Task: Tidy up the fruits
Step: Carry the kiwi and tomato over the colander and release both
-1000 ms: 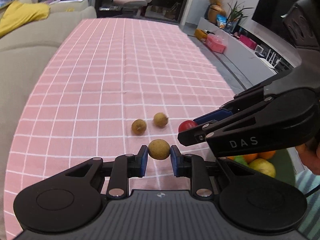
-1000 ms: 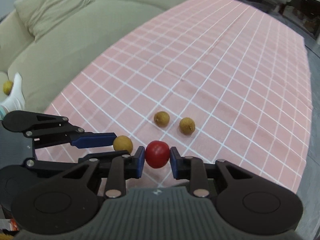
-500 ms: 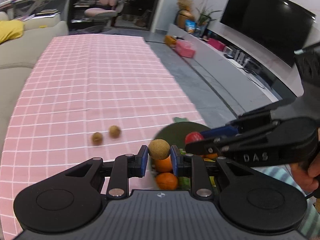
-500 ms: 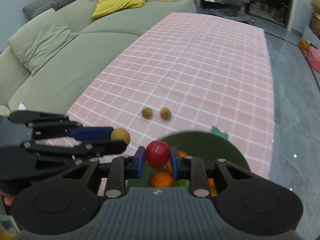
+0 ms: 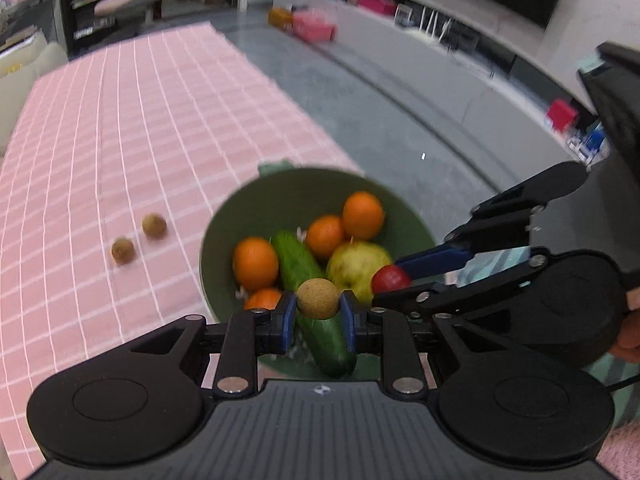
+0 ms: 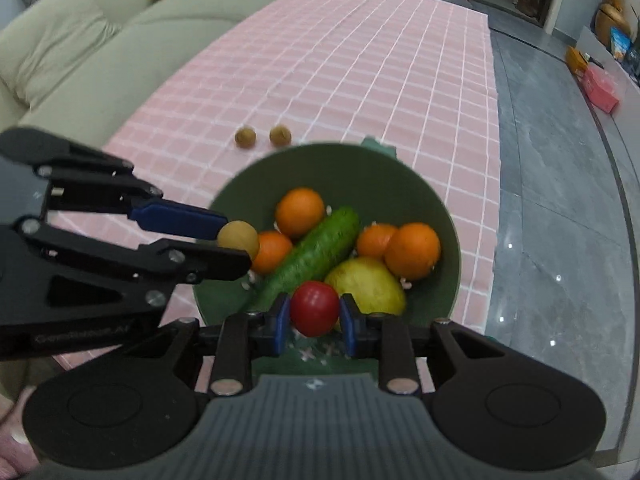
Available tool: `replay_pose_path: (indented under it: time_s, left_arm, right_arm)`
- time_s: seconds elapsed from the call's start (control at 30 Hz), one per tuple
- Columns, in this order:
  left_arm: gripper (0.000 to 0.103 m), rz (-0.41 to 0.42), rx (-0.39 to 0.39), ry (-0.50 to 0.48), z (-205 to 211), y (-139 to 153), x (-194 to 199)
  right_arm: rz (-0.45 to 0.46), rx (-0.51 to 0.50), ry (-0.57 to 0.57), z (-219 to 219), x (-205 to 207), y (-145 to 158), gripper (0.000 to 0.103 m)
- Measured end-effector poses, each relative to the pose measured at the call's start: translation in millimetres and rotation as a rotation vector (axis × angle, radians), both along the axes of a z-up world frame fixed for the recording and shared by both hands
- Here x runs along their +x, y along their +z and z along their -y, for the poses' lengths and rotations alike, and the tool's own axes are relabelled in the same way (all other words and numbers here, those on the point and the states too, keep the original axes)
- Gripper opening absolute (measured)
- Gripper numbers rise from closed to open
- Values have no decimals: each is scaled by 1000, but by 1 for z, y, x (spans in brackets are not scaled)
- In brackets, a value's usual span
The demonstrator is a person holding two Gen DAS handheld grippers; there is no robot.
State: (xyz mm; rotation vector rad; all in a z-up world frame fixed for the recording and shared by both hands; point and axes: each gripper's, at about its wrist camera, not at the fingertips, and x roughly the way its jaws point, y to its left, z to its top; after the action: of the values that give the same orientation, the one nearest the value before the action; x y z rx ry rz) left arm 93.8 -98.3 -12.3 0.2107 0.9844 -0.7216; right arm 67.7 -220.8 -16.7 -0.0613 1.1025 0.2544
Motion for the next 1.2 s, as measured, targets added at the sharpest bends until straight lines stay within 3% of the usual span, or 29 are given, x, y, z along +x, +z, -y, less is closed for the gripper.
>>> replay_pose_path:
  time_s: [0.53, 0.87, 1.0, 1.03, 1.13, 1.2]
  left_arm:
    - [27, -100, 106, 8, 8, -31, 8]
    - [28, -105, 131, 2, 11, -37, 11]
    - [34, -100, 138, 10, 10, -36, 11]
    - [35, -99, 139, 9, 10, -36, 11]
    - [42, -103, 133, 3, 8, -34, 10]
    - [46, -100, 121, 4, 7, -31, 9]
  right_arm:
    - [-102, -30, 59, -7, 10, -32, 23]
    - [-145, -53, 71, -9, 11, -45, 24]
    - [-148, -62, 79, -10, 11, -46, 24]
    - [-148, -65, 81, -11, 11, -46, 25]
    - [-134, -76, 82, -12, 11, -43, 41]
    - [-123, -85, 85, -12, 10, -39, 41]
